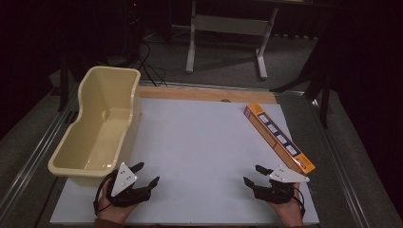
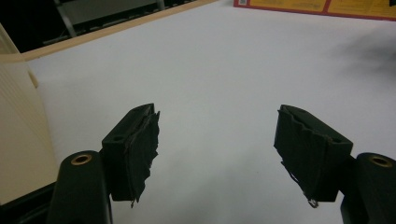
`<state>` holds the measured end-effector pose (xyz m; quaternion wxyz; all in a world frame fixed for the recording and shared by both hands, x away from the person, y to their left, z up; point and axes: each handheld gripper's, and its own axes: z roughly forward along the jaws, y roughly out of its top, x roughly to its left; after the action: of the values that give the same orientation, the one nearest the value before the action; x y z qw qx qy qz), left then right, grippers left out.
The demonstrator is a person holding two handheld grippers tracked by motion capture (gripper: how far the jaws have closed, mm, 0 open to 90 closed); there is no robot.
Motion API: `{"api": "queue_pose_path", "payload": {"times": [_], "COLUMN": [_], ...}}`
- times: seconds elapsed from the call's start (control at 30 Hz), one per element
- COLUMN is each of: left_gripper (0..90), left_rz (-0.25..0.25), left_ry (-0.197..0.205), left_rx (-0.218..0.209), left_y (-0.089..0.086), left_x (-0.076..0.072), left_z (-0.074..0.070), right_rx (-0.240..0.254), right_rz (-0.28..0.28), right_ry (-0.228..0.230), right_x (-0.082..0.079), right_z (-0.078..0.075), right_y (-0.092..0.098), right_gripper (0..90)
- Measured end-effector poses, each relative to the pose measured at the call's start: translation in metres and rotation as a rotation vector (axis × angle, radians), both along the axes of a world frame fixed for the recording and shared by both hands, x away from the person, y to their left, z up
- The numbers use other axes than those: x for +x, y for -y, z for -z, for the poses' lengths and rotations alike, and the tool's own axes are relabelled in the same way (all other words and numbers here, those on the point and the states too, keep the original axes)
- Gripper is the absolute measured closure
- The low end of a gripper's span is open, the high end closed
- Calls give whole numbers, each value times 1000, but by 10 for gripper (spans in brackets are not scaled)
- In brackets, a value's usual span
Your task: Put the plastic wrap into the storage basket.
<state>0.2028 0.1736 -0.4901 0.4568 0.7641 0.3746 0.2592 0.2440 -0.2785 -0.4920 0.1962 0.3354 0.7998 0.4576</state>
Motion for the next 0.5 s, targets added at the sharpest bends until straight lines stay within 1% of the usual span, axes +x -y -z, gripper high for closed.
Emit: {"api": "queue_pose_path", "payload": {"times": [0.17,0.2,0.27,0.4,0.5], "left_gripper": [301,301,300,299,299], "left_rz": [1,0,-3,-13,-17], "left_ry": [6,7,6,0,-1], "left_rx": [0,-1,-6,-21,-22], "left_y": [0,-1,-1,-4,-4], "left_x": [0,0,0,-1,-1], "left_z": [-1,-1,-1,-1,-1], "right_rx": [-3,2,55,62,62], "right_rz": [4,3,0,9,19], "right_ry": [0,-2,-14,-10,-5], "right_x": [0,0,1,2,6], "right_z": [0,0,-2,-5,-8], "right_y": [0,0,2,4,5], "right_gripper": [343,343,343,341,341]}}
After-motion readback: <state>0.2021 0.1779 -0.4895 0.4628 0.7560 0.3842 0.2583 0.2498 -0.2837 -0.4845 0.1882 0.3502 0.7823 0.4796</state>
